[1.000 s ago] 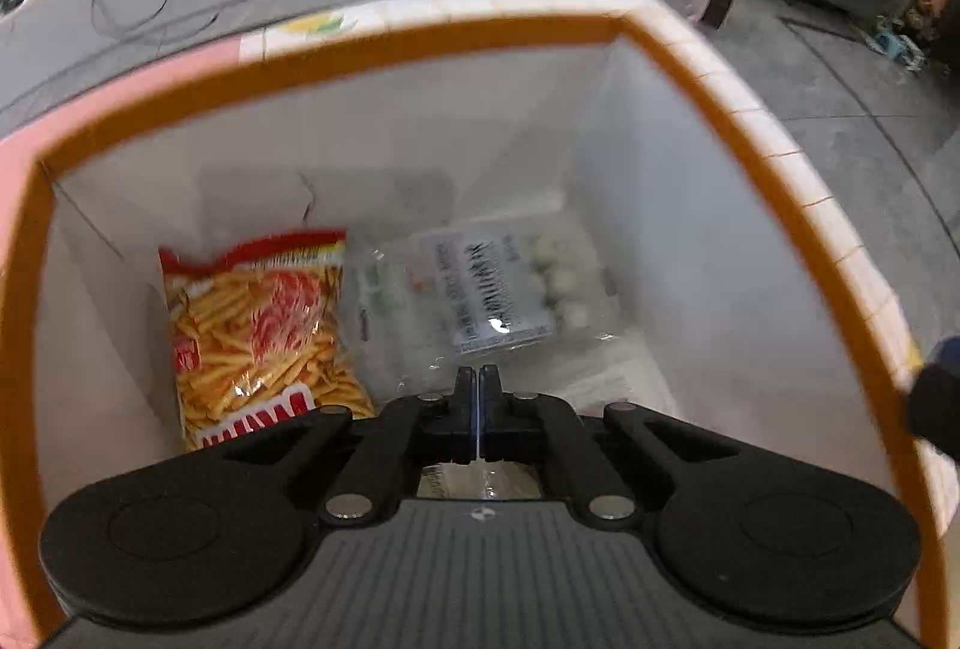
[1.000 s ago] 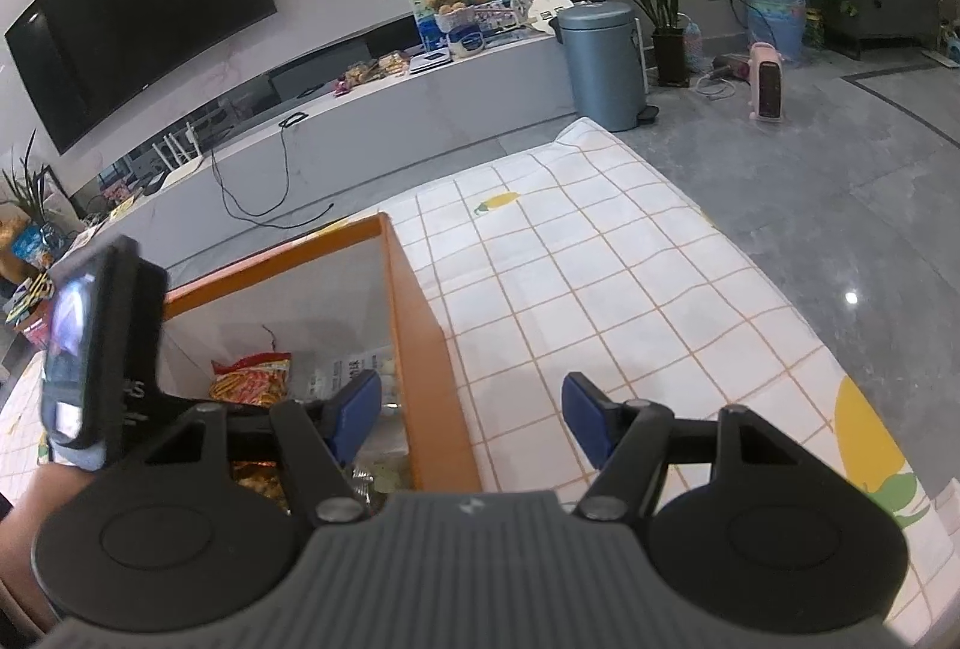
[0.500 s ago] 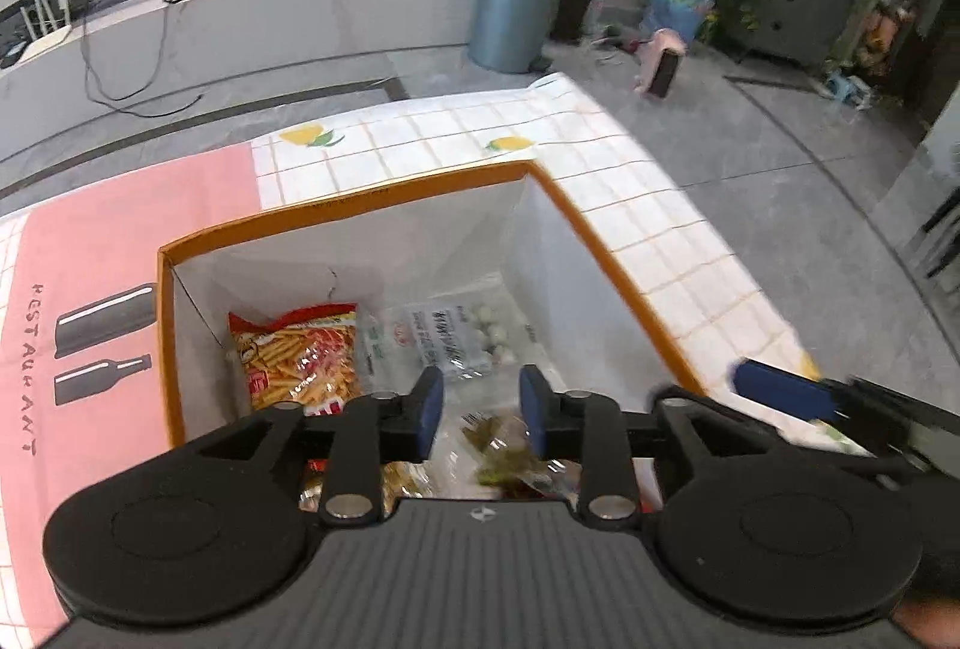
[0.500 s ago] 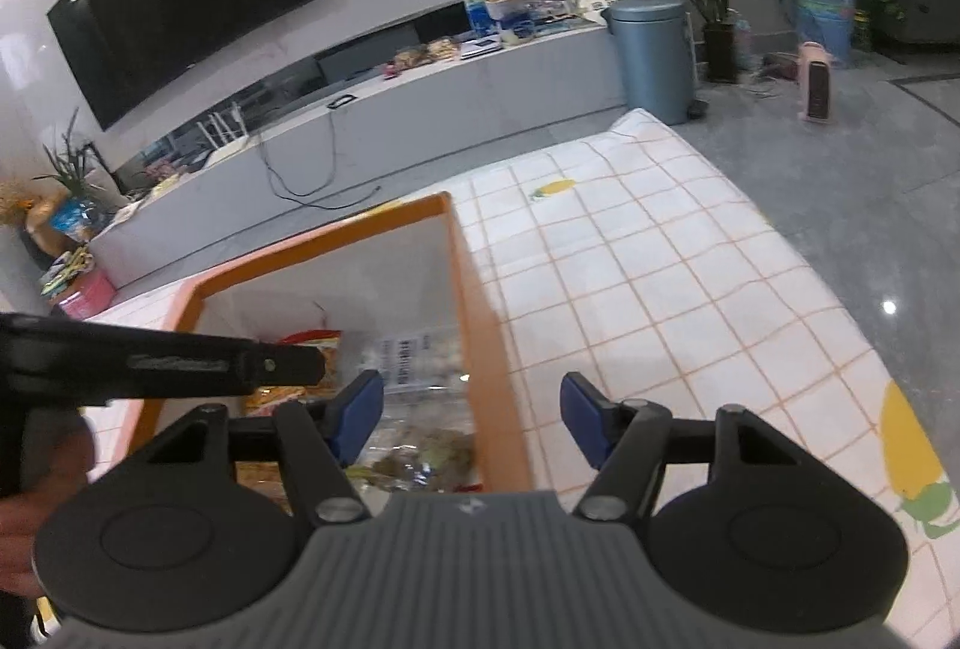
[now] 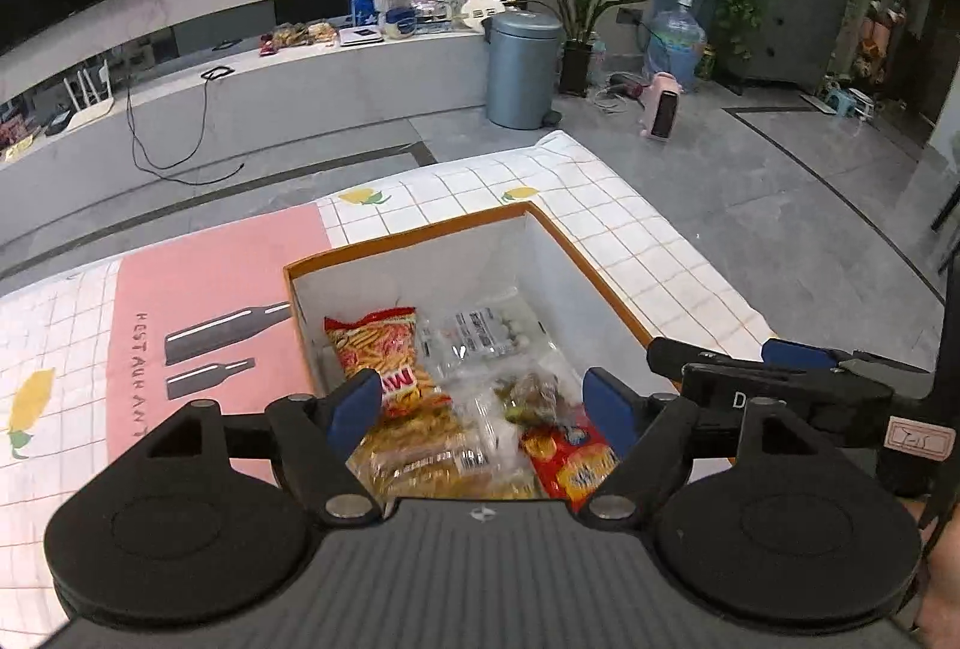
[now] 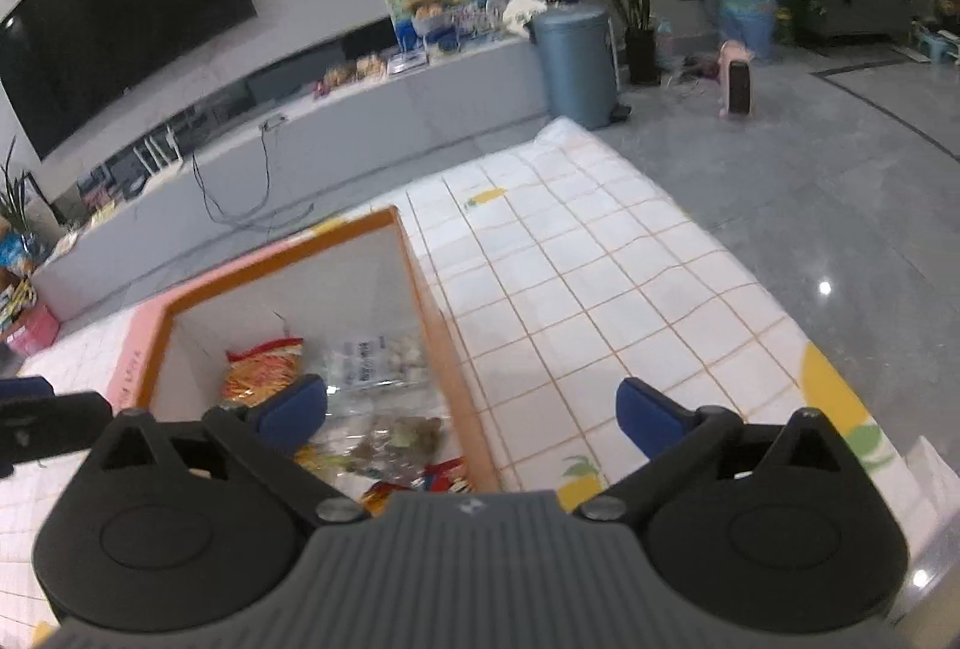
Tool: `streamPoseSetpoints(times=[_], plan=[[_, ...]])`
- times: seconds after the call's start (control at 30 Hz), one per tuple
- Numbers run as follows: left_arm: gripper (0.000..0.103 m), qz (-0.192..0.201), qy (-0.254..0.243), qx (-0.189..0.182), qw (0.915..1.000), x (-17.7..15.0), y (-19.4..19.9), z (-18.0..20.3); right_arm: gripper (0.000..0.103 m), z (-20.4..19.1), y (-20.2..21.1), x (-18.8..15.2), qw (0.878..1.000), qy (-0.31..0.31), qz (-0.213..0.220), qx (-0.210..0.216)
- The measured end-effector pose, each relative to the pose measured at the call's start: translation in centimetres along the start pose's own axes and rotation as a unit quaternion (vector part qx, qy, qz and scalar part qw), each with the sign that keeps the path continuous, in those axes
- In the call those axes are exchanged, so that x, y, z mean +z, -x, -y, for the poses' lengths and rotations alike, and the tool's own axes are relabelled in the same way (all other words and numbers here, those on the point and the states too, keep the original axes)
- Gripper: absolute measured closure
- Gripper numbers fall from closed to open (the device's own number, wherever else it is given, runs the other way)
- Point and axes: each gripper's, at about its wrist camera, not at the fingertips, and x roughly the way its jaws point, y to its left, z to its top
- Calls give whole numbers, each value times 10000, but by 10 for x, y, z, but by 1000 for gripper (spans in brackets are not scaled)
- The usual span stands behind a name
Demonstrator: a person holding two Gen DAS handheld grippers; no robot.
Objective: Organize snacks
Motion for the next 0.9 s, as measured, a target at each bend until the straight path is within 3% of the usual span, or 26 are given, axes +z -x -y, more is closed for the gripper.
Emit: streamPoseSetpoints(times=[0.17,0.3,0.53,0.9], plan=[[13,114,-83,120,9998,-13,34,3,3,-16,44,-21,9992,-97,-310,-226],[13,156,-2,300,9994,-27,57,8,3,-39,71,-37,9945,404,-808,-535],[14,115,206,420,9988,-54,76,13,3,-62,117,-64,9947,486,-748,-503],[16,-138,634,639,9958,-94,96,10,3,-67,143,-98,9932,616,-799,-586]])
